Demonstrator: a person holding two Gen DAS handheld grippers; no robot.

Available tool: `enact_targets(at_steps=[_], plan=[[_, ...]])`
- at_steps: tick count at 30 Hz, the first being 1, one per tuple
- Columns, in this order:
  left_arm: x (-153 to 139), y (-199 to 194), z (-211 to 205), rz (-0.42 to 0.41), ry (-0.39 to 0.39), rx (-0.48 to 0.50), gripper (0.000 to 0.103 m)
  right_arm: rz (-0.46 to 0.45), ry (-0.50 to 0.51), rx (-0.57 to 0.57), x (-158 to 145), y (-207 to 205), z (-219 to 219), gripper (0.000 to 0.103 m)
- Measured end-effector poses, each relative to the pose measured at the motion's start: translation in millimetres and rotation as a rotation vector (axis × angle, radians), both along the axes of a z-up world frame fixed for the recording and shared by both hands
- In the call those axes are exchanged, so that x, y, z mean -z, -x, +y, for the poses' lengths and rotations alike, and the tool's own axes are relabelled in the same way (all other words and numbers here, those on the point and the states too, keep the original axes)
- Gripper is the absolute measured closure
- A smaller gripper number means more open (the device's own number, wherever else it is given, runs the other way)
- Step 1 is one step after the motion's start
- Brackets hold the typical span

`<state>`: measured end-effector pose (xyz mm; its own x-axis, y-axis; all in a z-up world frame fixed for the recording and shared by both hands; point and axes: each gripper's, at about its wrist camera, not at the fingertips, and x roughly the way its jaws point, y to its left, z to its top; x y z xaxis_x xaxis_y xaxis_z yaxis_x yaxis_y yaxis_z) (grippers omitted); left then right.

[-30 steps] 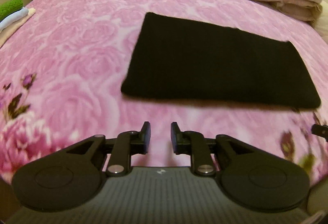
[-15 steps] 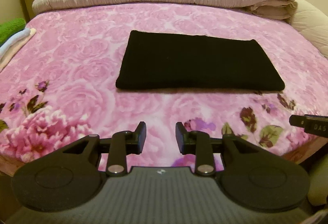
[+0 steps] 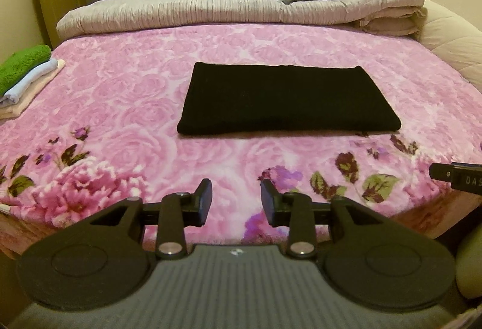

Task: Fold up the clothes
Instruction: 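Move both grippers back from the smaller folded black garment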

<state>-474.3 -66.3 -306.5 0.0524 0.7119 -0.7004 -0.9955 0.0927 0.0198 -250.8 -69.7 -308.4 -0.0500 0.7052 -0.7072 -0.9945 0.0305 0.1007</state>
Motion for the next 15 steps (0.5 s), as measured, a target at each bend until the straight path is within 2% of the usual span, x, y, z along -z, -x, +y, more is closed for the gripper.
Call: enact_targets(at_steps=[7,15], plan=[[3.7,13.0,-4.5,-0.052,-0.005,0.006,0.071,-0.036,0.019,0.015,0.3,5.3,-7.6,0.06],[2.4,60.2,-5.8,-0.12,-0.024,-0.029,0.071,-0.114,0.012,0.029,-10.6,31.5,-4.6,0.06]])
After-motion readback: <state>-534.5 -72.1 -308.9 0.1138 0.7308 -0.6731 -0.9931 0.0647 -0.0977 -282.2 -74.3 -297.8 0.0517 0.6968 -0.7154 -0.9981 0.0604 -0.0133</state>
